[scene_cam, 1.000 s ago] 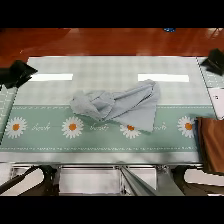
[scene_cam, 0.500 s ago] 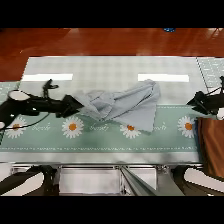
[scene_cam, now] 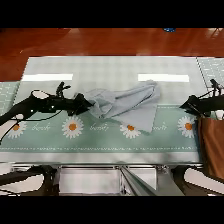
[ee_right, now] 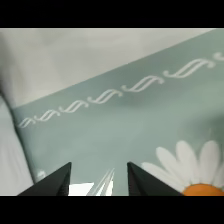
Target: Fold the shirts.
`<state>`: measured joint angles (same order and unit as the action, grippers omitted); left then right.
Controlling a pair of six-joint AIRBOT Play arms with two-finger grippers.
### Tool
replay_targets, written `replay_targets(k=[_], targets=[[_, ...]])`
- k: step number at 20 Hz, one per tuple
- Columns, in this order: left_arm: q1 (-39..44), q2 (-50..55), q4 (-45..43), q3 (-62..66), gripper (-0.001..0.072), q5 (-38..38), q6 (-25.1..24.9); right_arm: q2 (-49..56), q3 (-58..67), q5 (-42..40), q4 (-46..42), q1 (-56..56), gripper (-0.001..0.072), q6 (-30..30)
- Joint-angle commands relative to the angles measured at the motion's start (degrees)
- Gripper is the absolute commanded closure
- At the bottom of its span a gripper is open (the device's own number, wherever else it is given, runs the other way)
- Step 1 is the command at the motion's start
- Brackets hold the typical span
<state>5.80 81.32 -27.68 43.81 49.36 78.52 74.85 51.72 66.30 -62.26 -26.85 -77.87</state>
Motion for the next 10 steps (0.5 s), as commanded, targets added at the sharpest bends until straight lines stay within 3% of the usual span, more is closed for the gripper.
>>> replay_targets(k=[1,6,10], targets=[[0.4,2.3,0.9,2.9,0.0686,-1.3,-2.6,0.0,-0.1,-0.1,0.2,4.8,0.0315,0.5],[0.2,2.6,0.9,6.0,0.0686,1.2,-5.7,0.0,-0.3,1.7,-4.2,11.8,0.0315,-3.5],[0.2,2.6,0.9,7.2,0.0686,1.2,-5.9,0.0,-3.0,1.0,0.4,11.8,0.0315,-4.3]])
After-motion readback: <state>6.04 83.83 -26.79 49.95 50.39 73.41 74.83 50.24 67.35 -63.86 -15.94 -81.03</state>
